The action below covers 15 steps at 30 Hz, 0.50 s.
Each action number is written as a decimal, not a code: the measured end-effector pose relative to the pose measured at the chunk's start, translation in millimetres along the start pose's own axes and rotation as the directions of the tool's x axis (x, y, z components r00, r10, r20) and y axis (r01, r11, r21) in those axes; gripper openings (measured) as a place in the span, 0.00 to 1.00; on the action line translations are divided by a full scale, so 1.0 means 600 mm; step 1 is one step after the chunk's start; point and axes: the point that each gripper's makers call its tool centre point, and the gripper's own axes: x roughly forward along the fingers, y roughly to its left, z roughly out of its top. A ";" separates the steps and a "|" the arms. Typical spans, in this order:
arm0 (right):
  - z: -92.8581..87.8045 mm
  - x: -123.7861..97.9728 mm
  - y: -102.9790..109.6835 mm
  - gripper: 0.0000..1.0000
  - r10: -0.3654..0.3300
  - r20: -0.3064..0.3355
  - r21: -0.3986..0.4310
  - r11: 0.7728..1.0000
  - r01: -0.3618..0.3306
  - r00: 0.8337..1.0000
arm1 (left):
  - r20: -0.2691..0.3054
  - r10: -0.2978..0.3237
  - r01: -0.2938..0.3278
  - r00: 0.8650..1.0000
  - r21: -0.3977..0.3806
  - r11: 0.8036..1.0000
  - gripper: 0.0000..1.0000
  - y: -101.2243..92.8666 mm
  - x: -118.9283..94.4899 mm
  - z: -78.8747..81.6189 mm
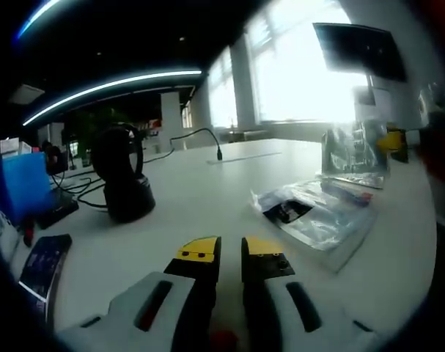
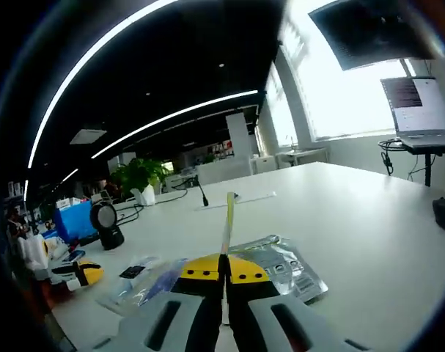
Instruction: Clip sheet goods on table flip sheet goods clip sheet goods scan sheet goods put sheet goods back to table
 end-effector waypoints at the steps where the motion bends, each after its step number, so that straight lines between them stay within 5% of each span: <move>1: -0.001 0.000 -0.004 0.00 -0.008 -0.001 0.007 1.000 0.008 1.000 | 0.001 0.000 0.000 1.000 0.000 1.000 0.04 0.001 0.000 0.000; 10: -0.023 0.003 -0.046 0.00 -0.040 -0.025 0.237 0.970 0.045 0.999 | 0.003 0.004 -0.004 1.000 -0.004 1.000 0.04 0.009 0.004 -0.001; 15: -0.039 0.004 -0.052 0.00 -0.037 -0.041 0.367 0.929 0.049 0.998 | 0.006 0.005 -0.005 1.000 -0.003 1.000 0.04 0.013 0.005 -0.001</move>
